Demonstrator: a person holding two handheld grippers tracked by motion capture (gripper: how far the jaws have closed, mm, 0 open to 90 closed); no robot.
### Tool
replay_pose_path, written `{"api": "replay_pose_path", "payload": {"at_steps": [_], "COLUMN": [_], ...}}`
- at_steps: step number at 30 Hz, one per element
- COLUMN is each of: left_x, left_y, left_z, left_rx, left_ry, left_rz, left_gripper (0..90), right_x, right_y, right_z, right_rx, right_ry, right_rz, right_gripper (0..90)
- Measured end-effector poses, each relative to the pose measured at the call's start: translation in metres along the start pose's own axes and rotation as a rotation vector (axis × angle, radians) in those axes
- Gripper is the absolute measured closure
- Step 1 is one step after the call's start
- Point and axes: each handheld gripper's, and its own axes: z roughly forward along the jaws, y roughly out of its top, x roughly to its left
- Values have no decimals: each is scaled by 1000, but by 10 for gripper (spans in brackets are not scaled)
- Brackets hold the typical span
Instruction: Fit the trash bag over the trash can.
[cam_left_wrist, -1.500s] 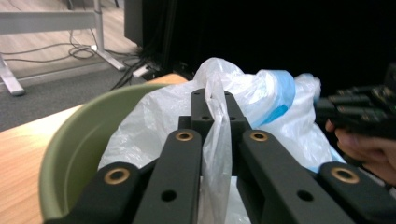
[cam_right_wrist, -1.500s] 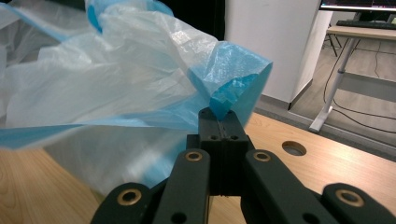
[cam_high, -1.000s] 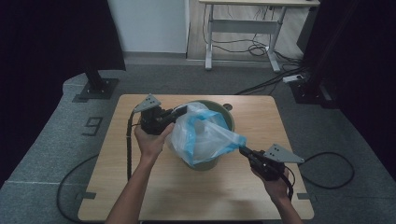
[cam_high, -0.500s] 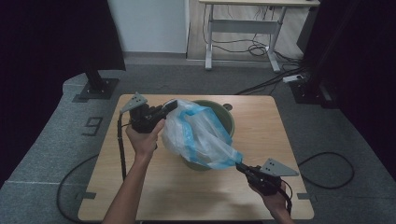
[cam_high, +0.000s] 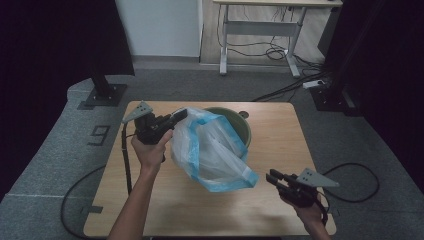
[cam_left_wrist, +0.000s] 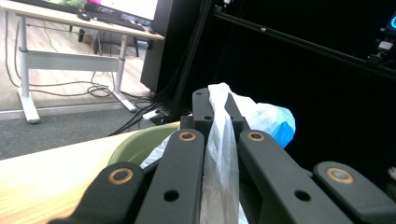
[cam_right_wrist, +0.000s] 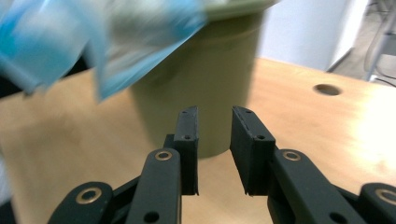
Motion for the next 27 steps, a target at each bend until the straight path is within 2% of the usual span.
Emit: {"api": "replay_pose_path", "payload": {"at_steps": [2,5,9,15,19,23,27], "left_x": [-1,-3,-4,-5,-2,2,6], "left_y": [-1,-2,-3,-5,-8,-11,-13], "left_z": [0,2,3,2,-3,-7,-11], "left_rx": [0,4,6,1,-10,-17,-23], "left_ry": [-3,-7,-10,-9,-13,-20,-44], "left_rz": [1,3,2,6,-2,-8,-19], "left_gripper": [893,893,893,893,892,893,892], "right_x": [-10,-15,-9,0,3,7,9], "right_y": [8,21,32,35,35,34,32], "right_z": [0,9,27,46,55,64,72], "right_rx": [-27,-55,-54,-50,-75,-64,-49], "right_ry": [-11,11,24,68,133,140,145], "right_rz": [22,52,48,72,104,111,128], "right_gripper": [687,642,612,560,526,491,476]}}
